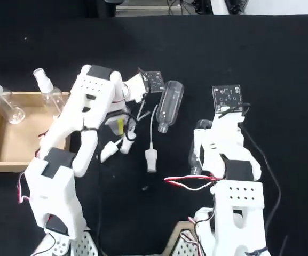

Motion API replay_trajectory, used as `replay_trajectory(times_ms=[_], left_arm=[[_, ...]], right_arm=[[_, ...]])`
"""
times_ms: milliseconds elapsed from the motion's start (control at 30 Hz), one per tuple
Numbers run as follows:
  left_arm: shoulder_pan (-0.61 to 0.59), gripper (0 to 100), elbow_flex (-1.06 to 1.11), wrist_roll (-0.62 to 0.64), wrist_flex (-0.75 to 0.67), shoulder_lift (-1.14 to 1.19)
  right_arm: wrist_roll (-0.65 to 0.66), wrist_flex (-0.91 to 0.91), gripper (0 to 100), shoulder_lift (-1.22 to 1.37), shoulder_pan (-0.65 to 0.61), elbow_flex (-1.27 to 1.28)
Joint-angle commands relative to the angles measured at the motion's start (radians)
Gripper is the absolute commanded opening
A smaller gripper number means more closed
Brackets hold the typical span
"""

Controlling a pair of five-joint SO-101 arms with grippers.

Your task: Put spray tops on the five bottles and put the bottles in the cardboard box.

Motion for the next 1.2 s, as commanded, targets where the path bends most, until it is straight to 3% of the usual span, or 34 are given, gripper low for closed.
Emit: replay_trajectory(times_ms=[0, 467, 733, 1167], left_arm=[[-0.024, 28, -0.099, -0.052, -0.012, 0.023], [-0.002, 27, -0.185, -0.083, -0.011, 0.117], [0.064, 27, -0.150, 0.011, -0.097, 0.129], [0.177, 27, -0.143, 0.138, -0.087, 0.107]], right_arm=[[0.003, -0.026, 1.5, 0.002, -0.014, -0.007], [0.003, -0.026, 1.5, 0.002, -0.014, -0.007], [0.003, -0.020, 1.5, 0.002, -0.012, -0.007], [0.003, -0.020, 1.5, 0.002, -0.009, -0.007]])
